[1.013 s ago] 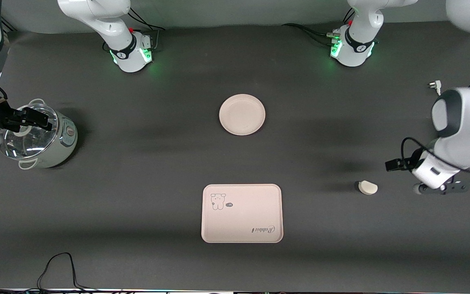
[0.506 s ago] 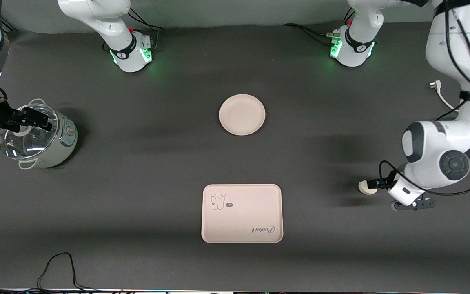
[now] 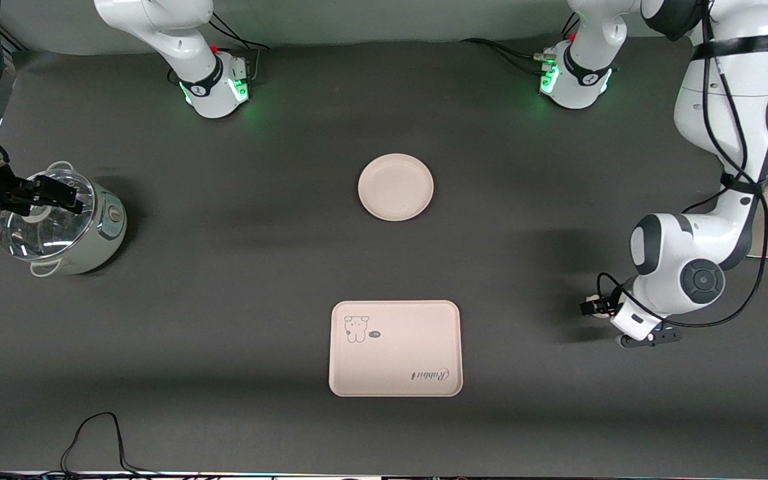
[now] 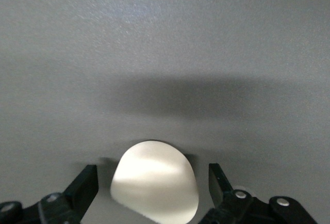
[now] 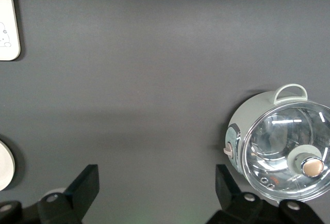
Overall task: Place bun in plate and plate on tray
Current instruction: 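Lower the left gripper over the white bun and grasp it, then carry the bun with the left gripper over the white plate, then release the bun onto the plate and withdraw the left gripper, then reach the right gripper down to the rim of the white plate, then close the right gripper on the plate rim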
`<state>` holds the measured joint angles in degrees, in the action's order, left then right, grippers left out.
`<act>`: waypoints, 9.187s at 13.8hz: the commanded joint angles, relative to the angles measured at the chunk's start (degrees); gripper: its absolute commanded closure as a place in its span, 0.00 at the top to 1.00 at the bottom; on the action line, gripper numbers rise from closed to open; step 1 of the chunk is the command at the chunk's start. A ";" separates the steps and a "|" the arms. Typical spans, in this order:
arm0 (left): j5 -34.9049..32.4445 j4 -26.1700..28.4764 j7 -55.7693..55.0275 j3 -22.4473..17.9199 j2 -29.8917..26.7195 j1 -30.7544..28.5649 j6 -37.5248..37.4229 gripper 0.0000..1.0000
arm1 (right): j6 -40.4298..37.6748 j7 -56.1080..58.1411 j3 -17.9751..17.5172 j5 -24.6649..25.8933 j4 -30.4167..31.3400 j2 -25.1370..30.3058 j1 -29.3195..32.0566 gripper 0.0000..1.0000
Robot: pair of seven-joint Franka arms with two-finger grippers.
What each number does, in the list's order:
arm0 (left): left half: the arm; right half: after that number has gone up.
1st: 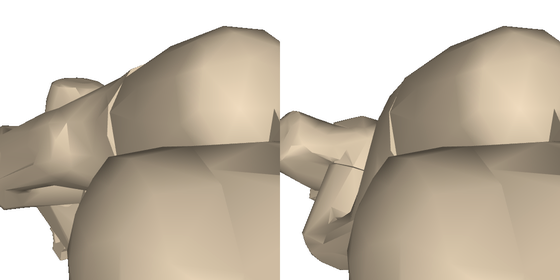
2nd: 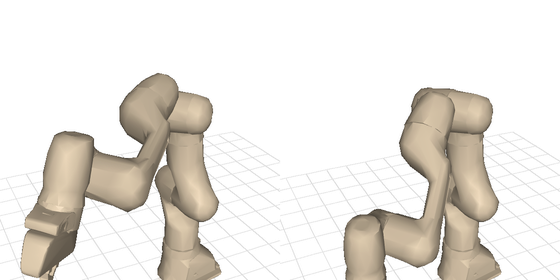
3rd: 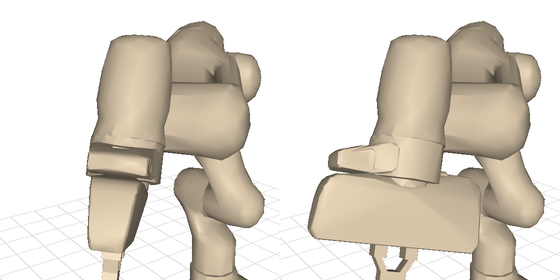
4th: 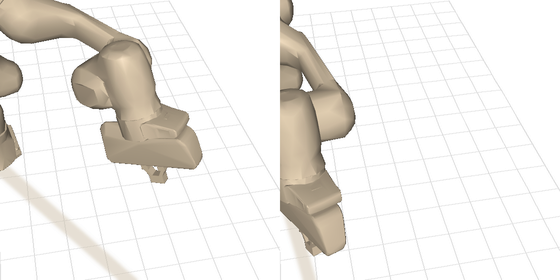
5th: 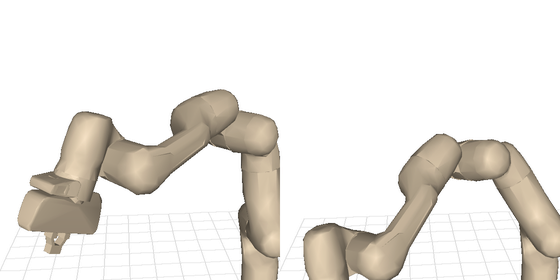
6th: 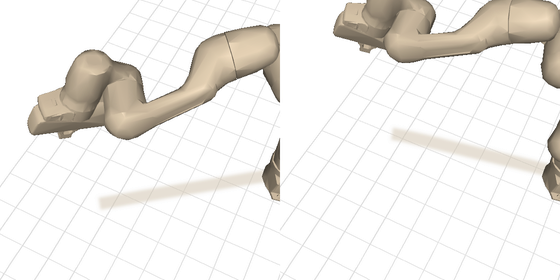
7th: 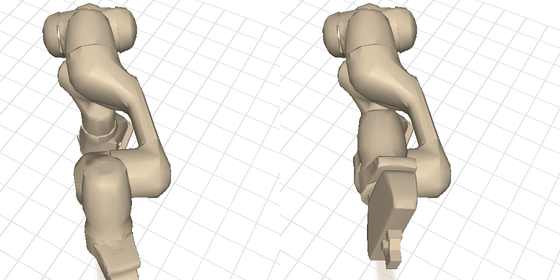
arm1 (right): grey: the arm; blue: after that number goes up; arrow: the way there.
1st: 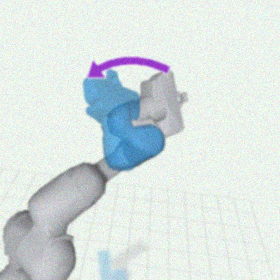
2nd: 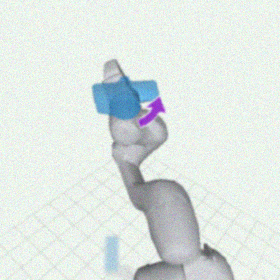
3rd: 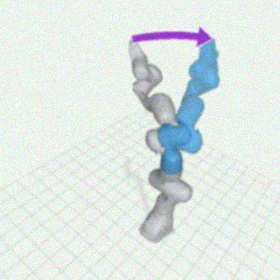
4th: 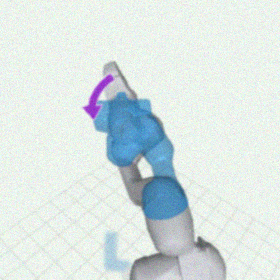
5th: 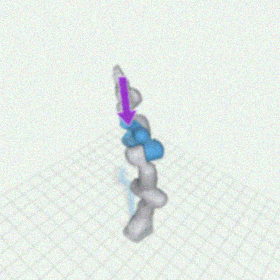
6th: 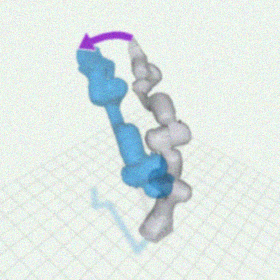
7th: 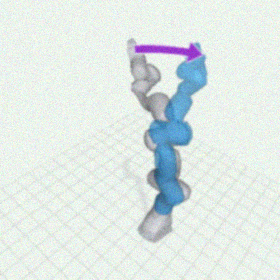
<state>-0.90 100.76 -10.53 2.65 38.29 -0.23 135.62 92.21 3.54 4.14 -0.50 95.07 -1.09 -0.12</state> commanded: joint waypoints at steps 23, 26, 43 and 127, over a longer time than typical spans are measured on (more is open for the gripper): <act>5.29 4.09 -13.40 5.50 -46.12 4.43 -44.40 0.49 | -0.27 1.55 -0.36 1.90 0.20 0.83 -0.14 1.00; 5.73 3.92 -31.07 11.31 -41.83 12.15 -38.44 0.48 | -0.27 1.55 -0.27 1.99 0.20 0.74 -0.14 1.00; 0.28 8.39 -64.44 13.17 -8.50 40.39 -0.98 0.49 | -0.19 1.47 -0.27 1.81 0.29 0.57 -0.06 1.00; -4.11 -6.02 -0.01 6.66 -43.12 -4.52 -49.39 1.00 | 81.20 -54.61 0.34 -6.01 44.06 -19.65 -58.59 0.00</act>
<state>-4.96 96.74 -11.29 9.27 -5.69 -4.68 87.96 173.79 -51.05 4.27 -5.78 139.17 -20.95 -58.59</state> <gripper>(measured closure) 0.000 0.930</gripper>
